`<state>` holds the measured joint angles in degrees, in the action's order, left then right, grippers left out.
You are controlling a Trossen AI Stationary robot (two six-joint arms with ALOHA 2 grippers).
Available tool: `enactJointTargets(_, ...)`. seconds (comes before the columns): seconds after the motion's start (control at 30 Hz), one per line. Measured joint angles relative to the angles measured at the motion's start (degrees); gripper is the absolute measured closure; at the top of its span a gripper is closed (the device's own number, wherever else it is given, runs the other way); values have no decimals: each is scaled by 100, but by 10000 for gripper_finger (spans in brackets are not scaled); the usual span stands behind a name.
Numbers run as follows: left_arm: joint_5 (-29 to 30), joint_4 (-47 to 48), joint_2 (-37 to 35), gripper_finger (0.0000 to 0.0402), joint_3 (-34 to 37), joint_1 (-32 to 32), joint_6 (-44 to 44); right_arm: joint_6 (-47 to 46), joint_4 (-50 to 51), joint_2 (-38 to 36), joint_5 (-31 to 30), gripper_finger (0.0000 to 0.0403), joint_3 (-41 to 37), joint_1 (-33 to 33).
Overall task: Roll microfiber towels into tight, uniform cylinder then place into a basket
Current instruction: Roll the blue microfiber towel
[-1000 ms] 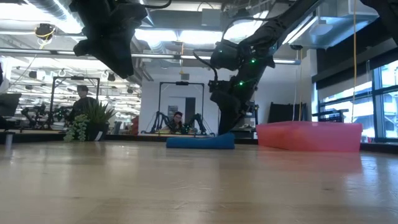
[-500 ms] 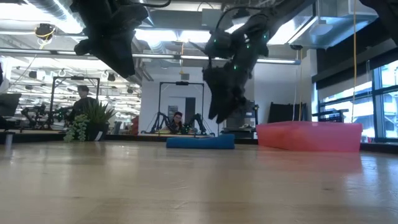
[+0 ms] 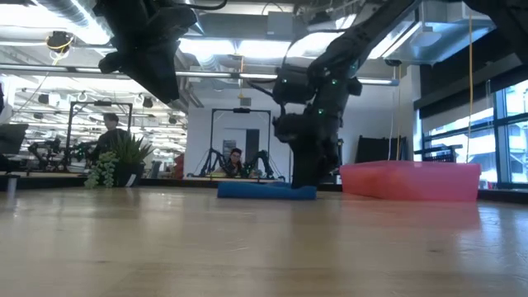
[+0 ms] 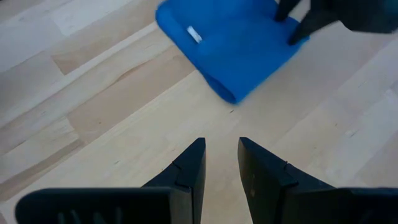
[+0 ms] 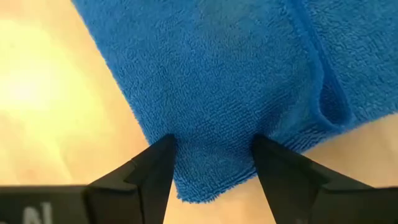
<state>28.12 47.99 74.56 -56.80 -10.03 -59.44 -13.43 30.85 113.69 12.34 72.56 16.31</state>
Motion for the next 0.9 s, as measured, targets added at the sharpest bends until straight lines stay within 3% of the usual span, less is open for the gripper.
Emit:
enactJointTargets(0.23, -4, 0, 0, 317, 0, -1, 2, 1, 10, -7, 258, 185, -40, -602)
enactJointTargets(0.47, -58, 1, 0, 317, 0, -1, 4, 214, 238, -99, 250, 185, 372, -683)
enactJointTargets(0.73, -87, -18, 2, 317, 0, -1, 216, 652, 1902, -371, -73, 185, 1364, -633)
enactJointTargets(0.9, -265, -30, 2, 317, 0, 83, 470, 1177, 2411, -533, -235, 185, 1723, -702)
